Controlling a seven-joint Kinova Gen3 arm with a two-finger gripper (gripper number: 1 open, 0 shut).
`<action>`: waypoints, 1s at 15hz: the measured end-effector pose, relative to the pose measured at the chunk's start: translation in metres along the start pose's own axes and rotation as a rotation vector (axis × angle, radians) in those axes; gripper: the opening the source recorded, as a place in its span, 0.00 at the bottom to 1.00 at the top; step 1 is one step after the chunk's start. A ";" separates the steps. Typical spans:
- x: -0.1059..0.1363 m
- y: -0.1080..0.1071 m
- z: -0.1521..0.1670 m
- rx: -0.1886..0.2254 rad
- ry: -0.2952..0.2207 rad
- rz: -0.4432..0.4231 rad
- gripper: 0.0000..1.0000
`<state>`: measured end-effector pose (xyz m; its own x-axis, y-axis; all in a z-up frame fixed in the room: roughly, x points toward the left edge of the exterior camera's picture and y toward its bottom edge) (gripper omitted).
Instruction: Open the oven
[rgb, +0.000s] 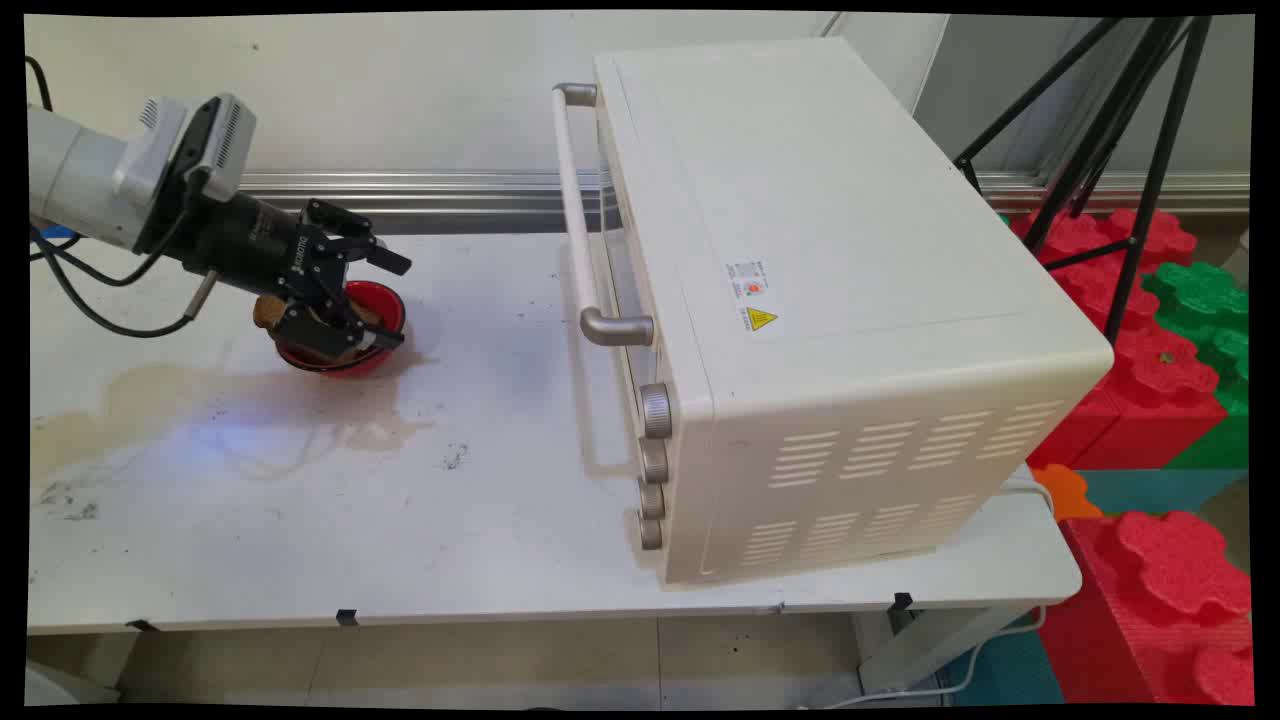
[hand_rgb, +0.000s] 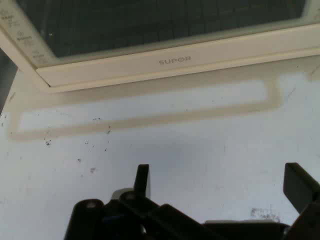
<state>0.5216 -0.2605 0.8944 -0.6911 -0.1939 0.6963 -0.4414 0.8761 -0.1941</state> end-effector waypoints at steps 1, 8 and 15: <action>0.000 0.000 -0.002 0.000 0.003 -0.003 1.00; 0.007 -0.001 -0.019 0.011 0.048 -0.042 1.00; 0.027 -0.003 -0.037 0.013 0.122 -0.071 1.00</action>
<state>0.5255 -0.2524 0.9394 -0.5835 -0.1989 0.7874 -0.4946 0.8560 -0.1503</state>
